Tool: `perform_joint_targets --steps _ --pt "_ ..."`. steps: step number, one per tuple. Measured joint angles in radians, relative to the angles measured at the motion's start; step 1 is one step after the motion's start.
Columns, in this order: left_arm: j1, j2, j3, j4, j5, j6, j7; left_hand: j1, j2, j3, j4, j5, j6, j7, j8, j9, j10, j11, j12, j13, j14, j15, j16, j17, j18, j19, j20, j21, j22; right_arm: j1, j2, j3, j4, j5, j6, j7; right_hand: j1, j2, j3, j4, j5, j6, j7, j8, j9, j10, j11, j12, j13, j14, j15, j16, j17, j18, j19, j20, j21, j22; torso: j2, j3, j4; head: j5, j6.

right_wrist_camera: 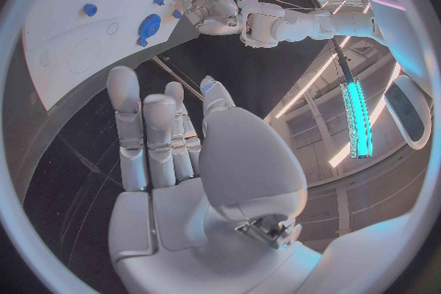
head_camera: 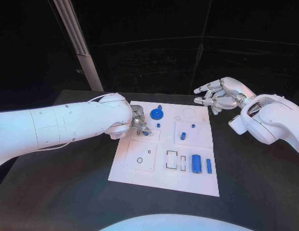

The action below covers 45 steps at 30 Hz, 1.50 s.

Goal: Assemble the parts on the task board

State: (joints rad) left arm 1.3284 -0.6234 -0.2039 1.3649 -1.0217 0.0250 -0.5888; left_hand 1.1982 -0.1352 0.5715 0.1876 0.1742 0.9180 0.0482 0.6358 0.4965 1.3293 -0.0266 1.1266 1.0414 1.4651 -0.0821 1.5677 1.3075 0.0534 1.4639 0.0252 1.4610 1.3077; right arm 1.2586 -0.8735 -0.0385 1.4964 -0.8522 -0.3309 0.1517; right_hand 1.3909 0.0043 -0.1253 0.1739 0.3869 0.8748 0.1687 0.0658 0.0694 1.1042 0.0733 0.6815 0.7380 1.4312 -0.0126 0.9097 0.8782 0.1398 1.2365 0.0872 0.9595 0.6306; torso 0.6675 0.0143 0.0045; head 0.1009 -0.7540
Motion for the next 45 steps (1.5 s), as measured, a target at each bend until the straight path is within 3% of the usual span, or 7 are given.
perform_joint_targets --steps 6,9,10,15,33,35,45 --pt "0.001 0.002 0.000 -0.001 -0.006 0.009 0.000 -0.015 0.003 0.000 0.000 0.000 -0.002 0.001 0.009 0.006 0.000 0.000 0.000 0.000 0.000 0.000 0.000 0.000 0.000 0.000 0.000 0.000 0.000 0.000 0.001 0.000 -0.001 -0.001 0.002 -0.001 0.000 0.000 0.000 0.000 0.000 0.000 0.000 0.000 0.000 0.000 0.000 0.000 0.000 0.000 0.000 0.000 0.000 0.000 0.000 0.000 0.000 0.000 0.000 0.0000 0.0000 0.000 -0.001" --pt "0.001 0.008 0.000 -0.008 -0.007 0.014 -0.001 -0.054 -0.004 0.032 -0.037 0.000 0.006 -0.006 0.016 0.008 0.008 -0.008 0.007 0.004 0.000 0.000 0.000 0.000 0.000 0.000 0.000 0.000 0.000 0.000 0.002 0.000 -0.001 -0.001 0.003 -0.001 0.000 0.000 0.000 0.000 0.000 0.000 0.000 0.000 0.000 0.000 0.000 0.000 -0.001 0.000 0.000 0.000 0.000 0.000 0.000 0.000 0.000 -0.001 0.000 0.0000 0.0001 0.000 -0.001" --pt "0.001 0.011 0.000 -0.012 -0.008 0.015 -0.001 -0.070 -0.008 0.059 -0.068 -0.001 0.008 -0.008 0.017 0.008 0.009 -0.009 0.008 0.005 0.000 0.000 0.000 0.000 0.000 0.000 0.000 0.000 0.000 0.000 0.003 0.000 -0.001 -0.001 0.003 -0.001 0.000 0.000 0.000 0.000 0.000 0.000 0.000 0.000 0.000 0.000 0.000 0.000 -0.001 0.000 0.000 0.000 0.000 0.000 0.000 0.000 0.000 -0.001 0.000 0.0001 0.0001 0.000 -0.001" --pt "0.001 0.023 0.000 -0.028 -0.009 0.022 -0.002 -0.123 -0.013 0.073 -0.102 -0.003 0.018 -0.017 0.020 0.002 0.012 -0.012 0.014 0.013 0.000 -0.007 0.000 0.000 0.000 0.004 -0.003 0.000 0.000 0.000 0.005 0.000 -0.002 -0.001 0.004 -0.002 0.000 0.000 -0.003 0.003 0.000 0.000 0.000 0.000 0.001 0.000 0.000 0.000 -0.001 0.000 0.000 -0.002 0.000 0.000 0.000 0.000 0.000 -0.002 0.000 0.0003 0.0000 0.001 0.000" --pt "-0.001 0.038 -0.001 -0.051 -0.011 0.045 -0.007 -0.189 0.001 -0.017 -0.044 -0.003 0.049 -0.023 0.015 -0.012 0.022 -0.015 0.036 0.033 0.004 -0.011 0.000 0.000 0.000 0.000 -0.007 0.012 0.000 0.000 0.008 0.000 -0.004 -0.002 0.009 -0.006 0.000 0.000 -0.005 0.011 0.004 0.000 0.000 0.000 0.000 0.000 0.000 0.000 -0.003 0.000 0.000 -0.010 0.000 0.000 0.002 0.002 -0.008 -0.008 0.000 0.0008 -0.0009 -0.005 -0.007" --pt "-0.001 0.038 -0.001 -0.052 -0.011 0.046 -0.008 -0.195 -0.005 -0.025 -0.036 -0.003 0.056 -0.023 0.015 -0.013 0.025 -0.018 0.036 0.035 0.003 -0.011 0.000 0.000 -0.011 0.000 -0.007 0.012 0.000 0.000 0.008 0.000 -0.004 -0.002 0.010 -0.007 0.000 0.000 -0.007 0.013 0.004 0.000 0.000 0.000 0.000 0.000 0.000 0.000 -0.003 0.000 0.000 -0.010 0.000 0.000 0.003 0.003 -0.008 -0.008 0.000 0.0008 -0.0008 -0.005 -0.007" --pt "-0.002 0.038 -0.002 -0.057 -0.011 0.046 -0.008 -0.270 -0.026 -0.140 0.028 -0.007 0.071 -0.024 0.010 -0.023 0.029 -0.015 0.040 0.038 0.000 -0.014 0.000 0.000 -0.010 0.003 -0.011 0.016 0.000 0.000 0.009 0.000 -0.005 -0.002 0.012 -0.008 -0.013 0.003 -0.011 0.023 0.004 0.000 0.000 0.000 0.000 0.000 0.000 0.000 -0.005 0.000 0.000 -0.017 -0.002 0.000 0.003 0.003 -0.015 -0.019 0.000 0.0006 0.0002 -0.006 -0.005"
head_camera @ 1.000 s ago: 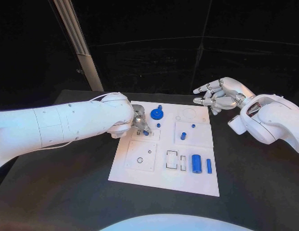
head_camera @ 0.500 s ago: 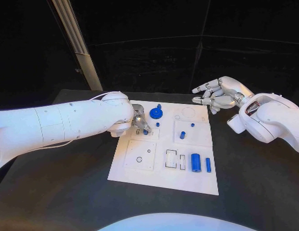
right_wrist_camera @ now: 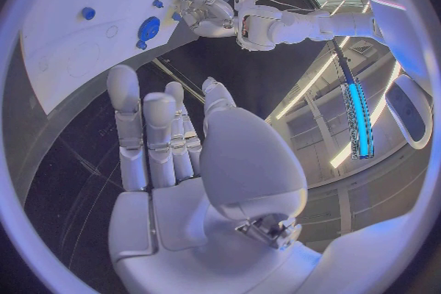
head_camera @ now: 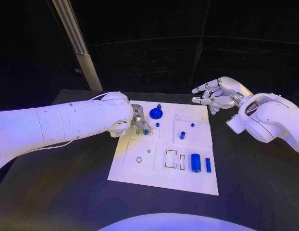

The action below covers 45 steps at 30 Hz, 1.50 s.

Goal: Assemble the parts on the task board

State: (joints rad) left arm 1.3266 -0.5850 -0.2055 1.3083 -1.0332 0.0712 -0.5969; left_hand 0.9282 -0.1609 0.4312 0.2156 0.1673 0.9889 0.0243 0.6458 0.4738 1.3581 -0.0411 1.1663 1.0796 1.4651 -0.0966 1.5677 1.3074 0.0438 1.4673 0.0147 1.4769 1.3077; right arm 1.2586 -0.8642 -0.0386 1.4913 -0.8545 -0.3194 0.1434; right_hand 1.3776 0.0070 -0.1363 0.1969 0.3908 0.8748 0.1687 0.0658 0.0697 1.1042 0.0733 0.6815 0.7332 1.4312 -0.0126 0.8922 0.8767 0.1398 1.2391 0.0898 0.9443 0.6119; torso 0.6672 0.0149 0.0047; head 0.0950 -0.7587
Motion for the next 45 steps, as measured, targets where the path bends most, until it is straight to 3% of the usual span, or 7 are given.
perform_joint_targets --steps 13,19,22,28,33,37,45 --pt "0.005 -0.033 0.007 0.020 0.000 -0.023 0.003 -0.005 0.004 -0.218 0.073 -0.016 0.005 -0.005 -0.003 -0.006 0.003 -0.004 -0.009 -0.018 0.000 0.000 0.000 0.000 0.000 -0.004 -0.004 0.000 0.000 0.000 0.001 0.000 -0.005 0.000 0.001 -0.002 -0.019 -0.005 -0.015 0.020 -0.037 0.000 0.000 0.000 0.000 0.000 0.000 0.002 -0.001 0.000 0.000 -0.019 -0.002 0.016 -0.004 0.004 -0.031 -0.033 -0.001 -0.0007 0.0002 -0.003 0.009" --pt "0.021 -0.050 0.049 0.031 0.003 -0.028 0.009 0.013 0.022 -0.263 0.072 -0.016 0.003 -0.003 -0.002 -0.006 -0.016 -0.004 -0.042 -0.056 0.000 0.000 0.000 0.000 0.001 -0.004 -0.004 -0.013 0.000 0.000 0.001 0.000 -0.007 0.000 0.001 -0.002 -0.018 -0.005 -0.015 0.020 -0.039 0.000 0.000 0.000 0.000 -0.004 0.004 0.004 -0.001 0.000 0.000 -0.019 -0.002 0.016 -0.004 0.004 -0.031 -0.036 -0.001 -0.0005 0.0002 -0.004 0.013" --pt "0.039 -0.059 0.075 0.026 0.010 -0.017 0.020 0.085 0.039 -0.276 0.052 -0.016 -0.031 0.012 -0.022 -0.015 -0.062 0.007 -0.108 -0.133 0.000 0.000 0.000 0.000 0.001 -0.004 -0.004 -0.037 0.000 0.000 0.002 0.000 -0.009 0.000 0.001 -0.002 -0.018 -0.005 -0.015 0.020 -0.039 0.000 0.000 0.000 0.000 -0.004 0.004 0.004 -0.001 0.000 0.000 -0.019 -0.002 0.016 -0.004 0.004 -0.031 -0.036 0.000 -0.0005 0.0002 -0.008 0.015" --pt "0.078 -0.045 0.093 -0.052 0.031 0.044 0.056 0.171 0.066 -0.260 0.030 -0.016 -0.089 0.042 -0.077 -0.046 -0.115 0.032 -0.191 -0.232 0.002 0.013 0.000 0.000 0.001 -0.003 0.007 -0.069 0.000 0.000 0.004 0.000 -0.014 0.000 0.001 -0.003 -0.018 -0.005 -0.015 0.020 -0.039 0.000 0.000 0.000 0.000 -0.004 0.004 0.004 -0.001 0.000 0.000 -0.019 0.000 0.016 -0.004 0.004 -0.031 -0.036 0.000 -0.0001 0.0002 -0.010 0.018" --pt "0.093 0.008 0.096 -0.154 0.039 0.118 0.076 0.171 0.066 -0.269 0.044 -0.016 -0.090 0.043 -0.088 -0.059 -0.115 0.032 -0.191 -0.237 0.002 0.020 0.000 0.000 0.002 -0.003 0.014 -0.069 0.000 0.000 0.009 0.000 -0.017 0.000 0.001 -0.004 -0.018 -0.005 -0.015 0.020 -0.039 0.000 0.000 0.000 0.000 -0.004 0.004 0.004 -0.001 0.000 0.000 -0.019 0.000 0.016 -0.004 0.004 -0.031 -0.036 0.001 0.0000 -0.0003 -0.007 0.019" --pt "0.094 0.053 0.085 -0.231 0.037 0.176 0.088 0.166 0.061 -0.301 0.065 -0.016 -0.084 0.049 -0.094 -0.068 -0.115 0.032 -0.190 -0.238 0.002 0.020 0.000 0.000 0.002 0.000 0.017 -0.069 0.000 0.000 0.013 0.000 -0.019 0.000 0.002 -0.004 -0.018 -0.005 -0.015 0.020 -0.039 0.000 0.000 0.000 0.000 -0.004 0.004 0.004 -0.001 0.000 0.000 -0.019 0.000 0.016 -0.004 0.003 -0.031 -0.036 0.003 -0.0003 -0.0025 -0.004 0.019" --pt "0.072 0.105 0.073 -0.343 0.002 0.235 0.102 0.139 0.082 -0.370 0.074 -0.068 -0.059 0.041 -0.099 -0.078 -0.109 0.033 -0.168 -0.230 0.002 0.020 0.000 0.000 0.002 0.000 0.017 -0.069 0.000 0.000 0.018 0.000 -0.023 0.000 0.004 -0.004 -0.018 -0.005 -0.015 0.020 -0.039 0.000 0.000 0.000 0.000 -0.004 0.004 0.004 -0.001 0.000 0.000 -0.019 0.003 0.016 -0.004 0.003 -0.031 -0.036 0.007 -0.0012 -0.0058 0.003 0.021"
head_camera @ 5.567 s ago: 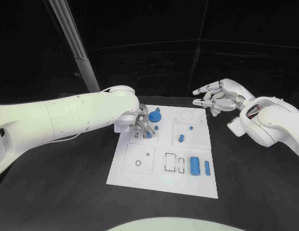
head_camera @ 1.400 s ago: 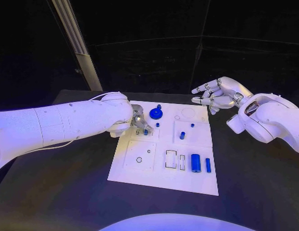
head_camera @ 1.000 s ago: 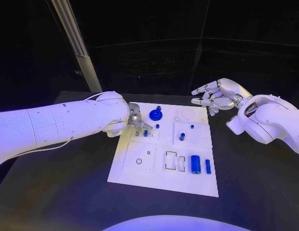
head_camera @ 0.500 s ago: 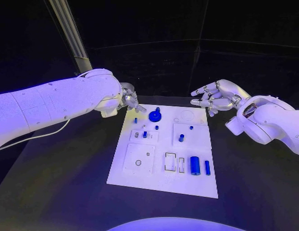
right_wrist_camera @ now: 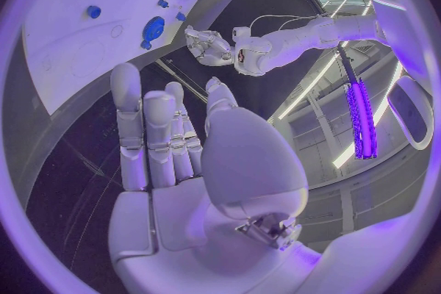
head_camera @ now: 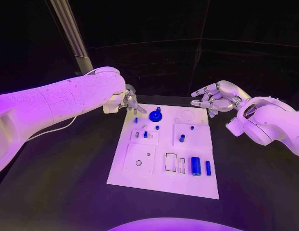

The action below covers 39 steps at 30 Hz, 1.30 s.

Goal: Assemble the parts on the task board

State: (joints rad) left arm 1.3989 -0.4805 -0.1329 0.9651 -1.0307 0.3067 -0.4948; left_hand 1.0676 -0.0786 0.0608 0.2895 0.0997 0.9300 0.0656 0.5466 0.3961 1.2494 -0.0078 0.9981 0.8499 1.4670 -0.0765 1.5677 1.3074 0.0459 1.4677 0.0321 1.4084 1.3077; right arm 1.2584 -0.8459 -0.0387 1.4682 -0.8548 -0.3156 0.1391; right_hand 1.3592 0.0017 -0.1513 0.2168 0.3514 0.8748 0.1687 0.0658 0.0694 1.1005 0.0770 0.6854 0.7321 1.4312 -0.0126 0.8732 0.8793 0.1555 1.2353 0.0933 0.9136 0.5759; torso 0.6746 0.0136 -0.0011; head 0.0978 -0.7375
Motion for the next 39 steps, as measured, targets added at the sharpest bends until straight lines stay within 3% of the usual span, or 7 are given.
perform_joint_targets --steps 10,18,34,39 --pt "-0.026 0.034 -0.003 -0.065 -0.049 0.011 0.003 0.004 0.003 -0.008 -0.003 0.000 0.008 -0.002 0.000 0.000 0.008 -0.002 0.009 0.009 0.000 0.000 0.000 0.000 0.000 0.000 0.000 0.000 0.000 0.000 0.007 0.000 -0.003 0.000 0.003 0.000 0.000 0.000 0.000 0.000 0.000 0.000 0.000 0.000 0.000 0.000 0.000 0.004 0.000 0.000 0.000 0.000 0.001 0.000 0.000 0.000 0.000 0.001 0.000 -0.0005 -0.0001 0.001 -0.005" --pt "-0.029 0.039 -0.003 -0.076 -0.065 0.009 0.004 0.011 0.011 -0.017 -0.005 0.000 0.012 -0.005 0.000 -0.001 0.012 -0.005 0.014 0.013 0.000 0.000 0.000 0.000 0.000 0.000 0.000 0.000 0.000 0.000 0.009 0.000 -0.004 0.000 0.004 0.000 0.000 0.000 0.000 0.000 0.000 0.000 0.000 0.000 0.000 0.000 0.000 0.004 0.000 0.000 0.000 0.000 0.001 0.000 0.000 0.000 0.000 0.001 0.000 0.0007 -0.0001 0.002 -0.007" --pt "-0.037 0.048 -0.003 -0.085 -0.074 0.030 0.010 0.095 0.060 -0.011 -0.028 0.000 0.019 -0.005 0.000 -0.008 0.012 -0.005 0.020 0.010 0.000 0.000 0.000 0.000 0.000 0.000 0.000 0.004 0.000 0.000 0.012 0.000 -0.007 0.000 0.006 0.000 0.000 0.000 0.000 0.000 0.007 0.000 0.000 0.000 0.000 0.000 0.000 0.004 0.000 0.000 0.000 0.000 0.003 0.000 0.000 0.000 0.000 0.001 -0.001 0.0008 0.0006 0.002 -0.012" --pt "-0.038 0.049 -0.003 -0.085 -0.074 0.038 0.013 0.105 0.061 -0.008 -0.030 0.000 0.019 -0.005 0.000 -0.009 0.012 -0.005 0.020 0.009 0.000 0.000 0.000 0.000 0.000 0.000 0.000 0.004 0.000 0.000 0.013 0.000 -0.007 0.000 0.007 0.000 0.000 0.000 0.000 0.000 0.007 0.000 0.000 0.000 0.000 0.000 0.000 0.004 0.000 0.000 0.000 0.000 0.002 0.000 0.000 0.000 0.000 0.001 -0.001 0.0008 0.0012 0.002 -0.013"
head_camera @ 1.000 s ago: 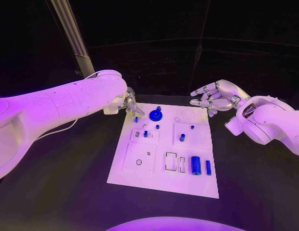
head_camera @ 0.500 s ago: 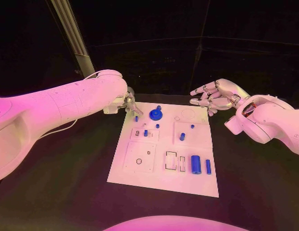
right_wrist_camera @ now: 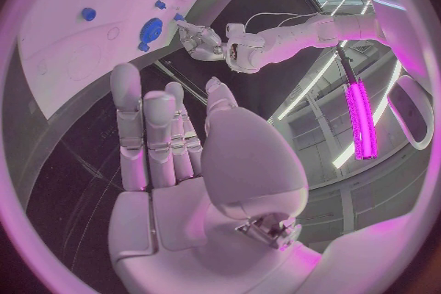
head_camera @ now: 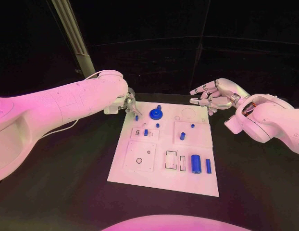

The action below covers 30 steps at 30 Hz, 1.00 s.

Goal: Assemble the parts on the task board

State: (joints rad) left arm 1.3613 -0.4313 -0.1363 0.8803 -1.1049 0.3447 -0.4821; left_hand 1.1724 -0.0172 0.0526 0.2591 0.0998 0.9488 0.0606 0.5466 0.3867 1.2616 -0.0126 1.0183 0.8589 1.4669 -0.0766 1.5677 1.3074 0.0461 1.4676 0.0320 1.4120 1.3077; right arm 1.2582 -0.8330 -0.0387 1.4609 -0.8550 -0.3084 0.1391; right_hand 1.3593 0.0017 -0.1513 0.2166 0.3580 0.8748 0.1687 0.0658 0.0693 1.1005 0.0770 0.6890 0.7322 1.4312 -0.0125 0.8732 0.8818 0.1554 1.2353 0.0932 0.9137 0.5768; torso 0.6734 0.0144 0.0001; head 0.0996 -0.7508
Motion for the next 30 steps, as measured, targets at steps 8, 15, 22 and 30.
perform_joint_targets --steps 8,15,22,30 --pt "-0.001 0.000 0.000 0.002 0.000 0.007 0.007 0.008 0.008 0.006 -0.006 0.000 0.004 -0.004 0.000 -0.001 0.004 -0.004 0.004 0.003 0.000 0.000 0.000 0.000 0.000 0.000 0.000 0.003 0.000 0.000 0.001 0.000 -0.001 -0.001 0.001 0.000 0.000 0.000 0.000 0.000 0.000 0.000 0.000 0.000 0.000 0.000 0.000 0.000 0.000 0.000 0.000 0.000 0.000 0.000 0.000 0.000 0.000 0.000 0.000 0.0000 0.0002 0.001 -0.001" --pt "-0.001 0.001 0.000 0.004 0.003 0.011 0.011 0.026 0.016 0.015 -0.015 0.000 0.011 -0.004 0.000 -0.004 0.004 -0.004 0.008 0.005 0.000 0.000 0.000 0.000 0.000 0.000 0.000 0.003 0.000 0.000 0.002 0.000 -0.001 -0.001 0.003 0.000 0.000 0.000 0.000 0.000 0.000 0.000 0.000 0.000 0.000 0.000 0.000 0.000 0.000 0.000 0.000 0.000 0.000 0.000 0.000 0.000 0.000 0.000 0.000 0.0000 0.0002 0.001 -0.002" --pt "-0.001 0.001 0.000 0.004 0.007 0.012 0.014 0.058 0.025 0.035 -0.035 0.000 0.014 -0.007 0.000 -0.007 0.007 -0.007 0.008 0.003 0.000 0.000 0.000 0.000 0.000 0.000 0.000 0.003 0.000 0.000 0.003 0.000 -0.002 -0.001 0.004 0.000 0.000 0.000 0.000 0.000 0.001 0.000 0.000 0.000 0.000 0.000 0.000 0.000 0.000 0.000 0.000 0.000 0.000 0.000 0.000 0.000 0.000 0.000 0.000 0.0002 0.0001 0.000 -0.003" --pt "-0.002 0.003 0.000 0.003 0.014 0.012 0.018 0.130 0.047 0.109 -0.084 0.005 0.014 -0.007 -0.012 -0.016 0.007 -0.007 0.008 -0.005 0.000 0.000 0.000 0.000 0.000 0.000 0.000 0.003 0.000 0.000 0.004 0.000 -0.002 -0.002 0.004 0.000 0.000 0.000 0.000 0.000 0.005 0.000 0.000 0.000 0.000 0.000 0.000 0.000 0.000 0.000 0.000 0.000 0.002 0.000 0.000 0.000 0.000 0.000 0.000 0.0001 -0.0006 0.001 -0.006"
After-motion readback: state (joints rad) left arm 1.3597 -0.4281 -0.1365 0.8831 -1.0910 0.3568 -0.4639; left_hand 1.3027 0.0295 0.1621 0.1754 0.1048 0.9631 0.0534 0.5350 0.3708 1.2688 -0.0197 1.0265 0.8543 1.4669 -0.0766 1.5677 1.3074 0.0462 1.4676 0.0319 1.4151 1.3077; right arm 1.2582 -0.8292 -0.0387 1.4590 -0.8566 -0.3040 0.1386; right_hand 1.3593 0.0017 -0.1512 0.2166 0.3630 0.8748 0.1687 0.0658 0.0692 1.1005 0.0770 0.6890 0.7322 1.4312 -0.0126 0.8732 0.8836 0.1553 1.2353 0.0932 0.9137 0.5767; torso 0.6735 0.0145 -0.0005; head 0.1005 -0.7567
